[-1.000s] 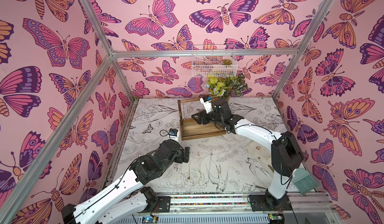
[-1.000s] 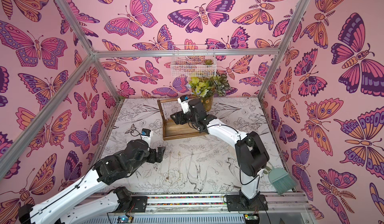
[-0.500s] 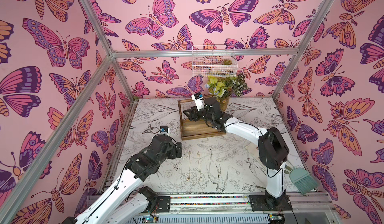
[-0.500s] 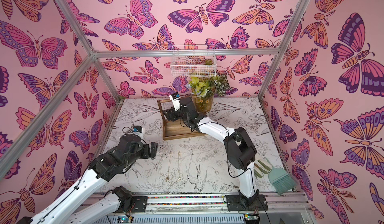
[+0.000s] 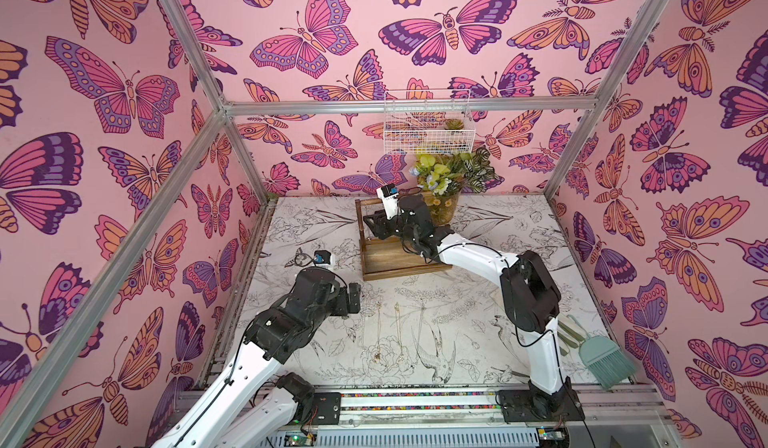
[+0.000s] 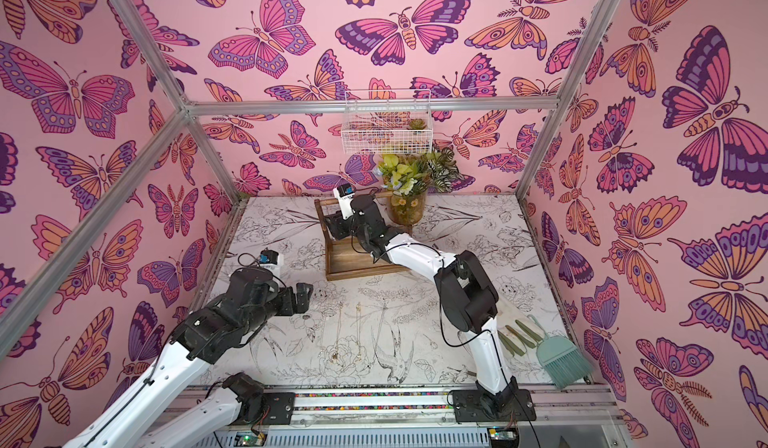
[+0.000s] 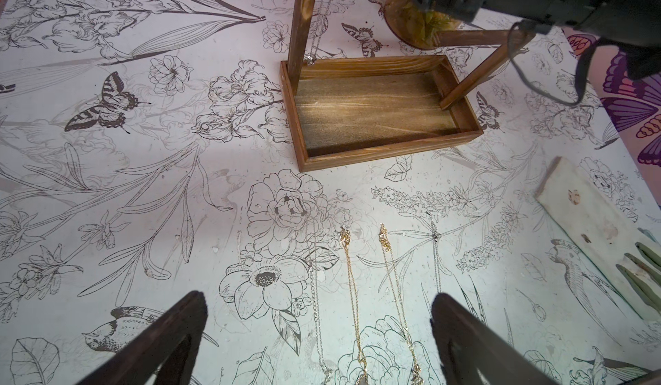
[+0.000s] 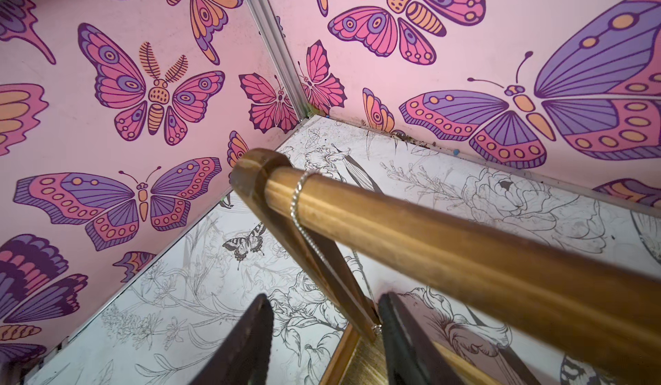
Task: Take the necklace off the jewelry display stand
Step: Take off the necklace from the stand.
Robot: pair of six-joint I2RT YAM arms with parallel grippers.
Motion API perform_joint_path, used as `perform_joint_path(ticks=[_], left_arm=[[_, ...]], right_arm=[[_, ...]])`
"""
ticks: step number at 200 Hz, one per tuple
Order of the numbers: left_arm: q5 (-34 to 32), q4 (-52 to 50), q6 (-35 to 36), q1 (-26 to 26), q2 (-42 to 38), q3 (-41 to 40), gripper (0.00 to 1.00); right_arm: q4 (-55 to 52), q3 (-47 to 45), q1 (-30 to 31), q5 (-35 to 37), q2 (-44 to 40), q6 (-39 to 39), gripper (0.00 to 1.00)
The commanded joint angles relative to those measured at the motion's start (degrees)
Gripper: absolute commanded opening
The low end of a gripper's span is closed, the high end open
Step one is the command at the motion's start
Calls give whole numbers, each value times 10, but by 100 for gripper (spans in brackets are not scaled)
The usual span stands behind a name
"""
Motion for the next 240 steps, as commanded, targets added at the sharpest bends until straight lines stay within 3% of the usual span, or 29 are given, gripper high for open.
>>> perform_joint_path(ticks=[1,94,131,152,195,240], left_arm=[[9,-8,4,6,-7,-10,100],[17,-8,9,14,-5,-15,100],[20,-8,9,16,-1,-15,100],[21,-7,11,17,1,-15,100],[25,-6,8,17,-1,-17,100],[28,-6,6,17,-4,-20,100]], right_arm=[[18,27,2,5,16,1,47],[17,67,4,10,47,9,36],[20,71,4,10,47,11,27],[20,71,4,11,45,9,15],[19,64,4,15,37,6,0],[25,39,3,32,10,-2,0]])
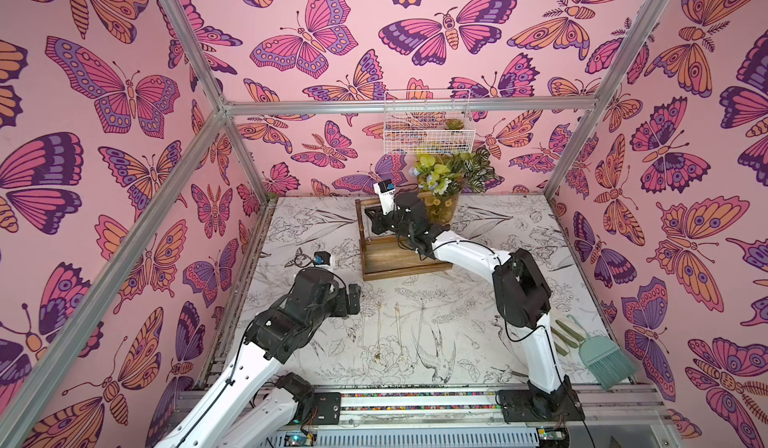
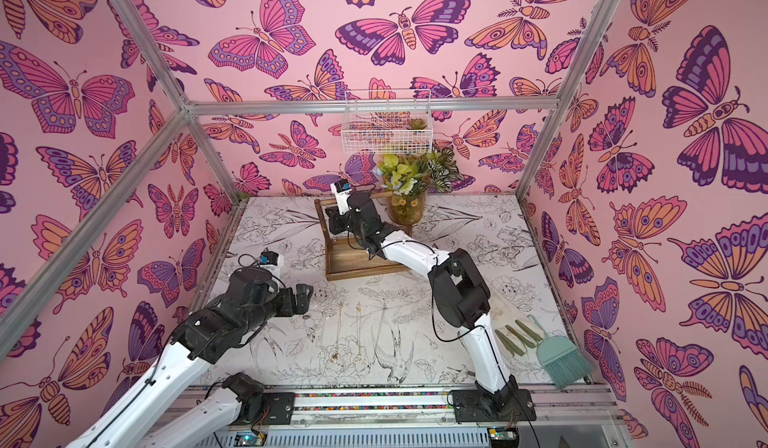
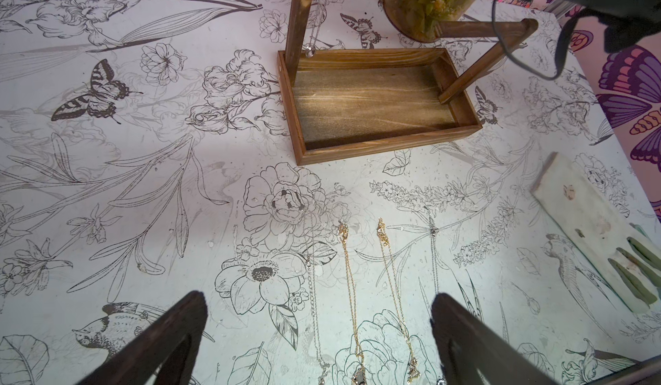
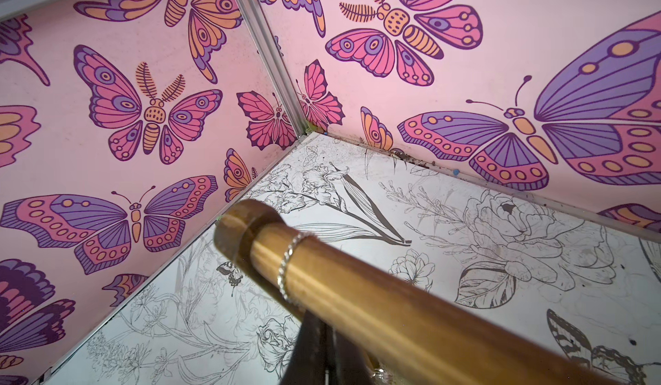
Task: Take the necklace off the jewelry display stand
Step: Take off the necklace from the stand.
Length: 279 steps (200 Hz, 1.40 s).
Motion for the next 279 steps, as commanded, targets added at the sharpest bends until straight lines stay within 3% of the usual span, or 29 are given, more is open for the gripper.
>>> perform_joint_path(ticks=[1,137,279], left_arm=[[8,-6,5,4,-3,-10,100],[32,8,3,4,8,-15,100],[54,39,4,2,48,3,100]], right_arm=[[16,-12,3,19,-28,-5,0],[15,-137,-37,51,-144,-25,0],[-18,-219,-122,75,-243,-36,0]])
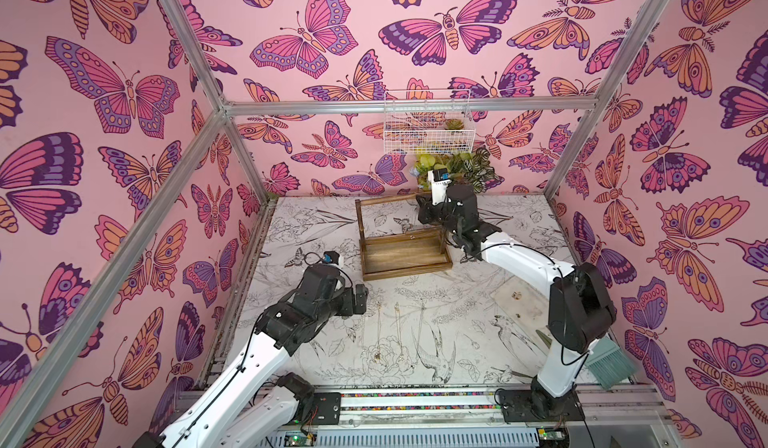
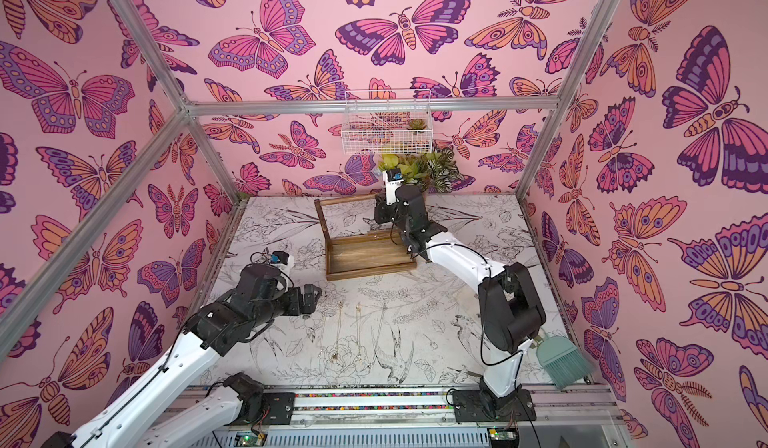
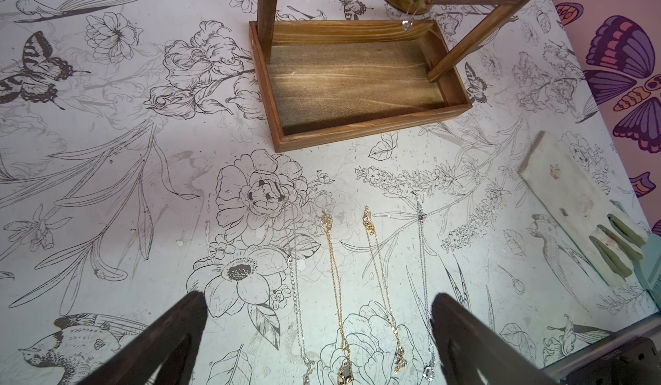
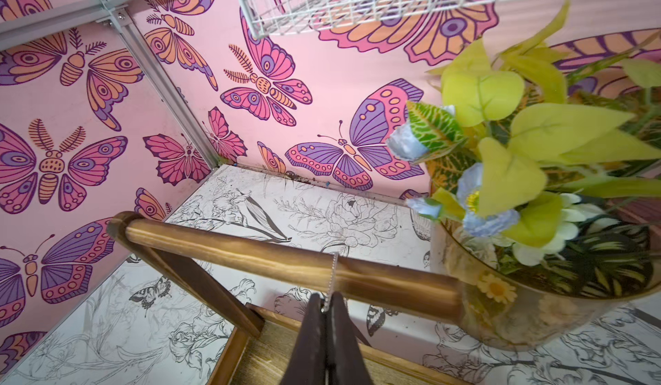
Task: Take the necklace off the jewelry display stand
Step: Take off the necklace from the stand.
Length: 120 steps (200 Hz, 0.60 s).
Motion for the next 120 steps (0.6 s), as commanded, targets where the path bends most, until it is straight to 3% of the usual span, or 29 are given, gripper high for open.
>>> perform_joint_path(ticks=[1,120], left_arm=[[9,9,4,1,5,9,100],[-3,41,6,-38,52,30,100]], right_arm=[[-15,-10,-13,8,-24,-6,0],[-55,-22,-72,-18,-77,-18,0]])
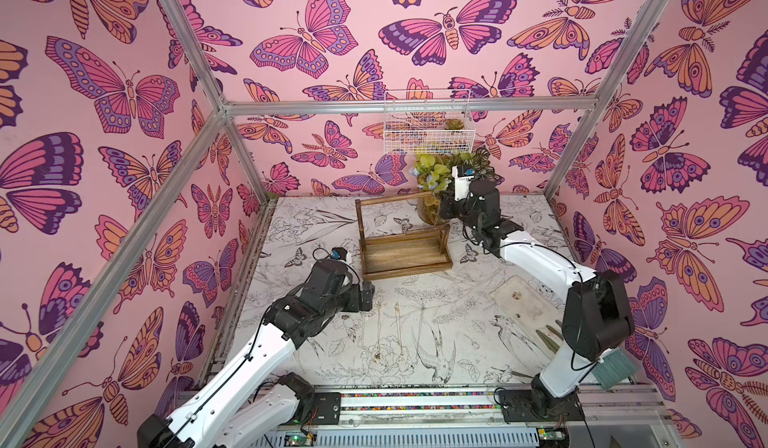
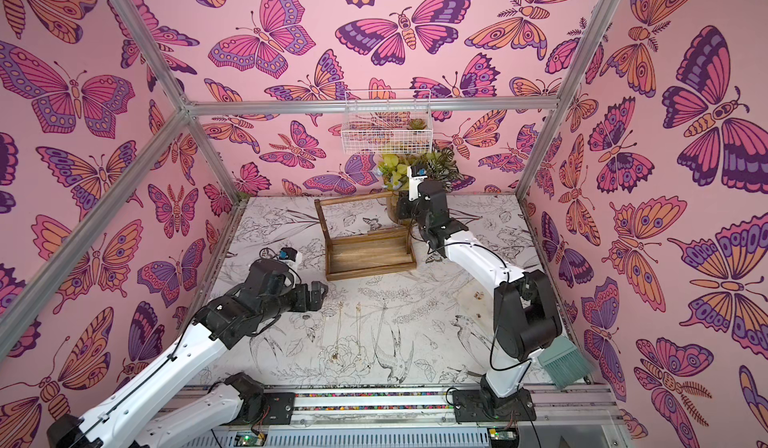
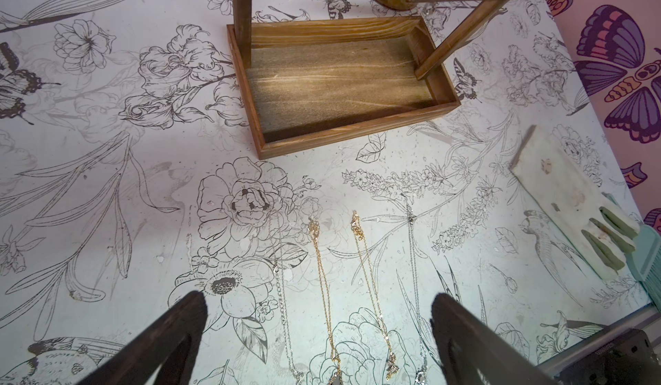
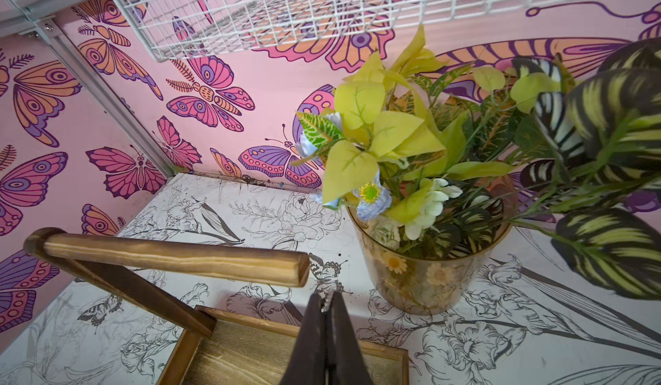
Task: Take the necklace off the jewelry display stand
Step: Take off the necklace from the stand.
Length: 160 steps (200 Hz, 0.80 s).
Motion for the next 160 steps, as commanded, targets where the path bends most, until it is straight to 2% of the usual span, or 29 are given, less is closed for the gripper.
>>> perform_joint_path(ticks=[1,80,160], left_arm=[[-2,18,6,-11,10,13,100],[-1,54,9,-45,51,25,100],[38,128,36,-76,88,34,100]], right_arm=[[-19,7,-8,-17,-31,-13,0],[-61,23,-9,-45,-106,-22,0],[-155,104,-7,-107,-141,-28,0]])
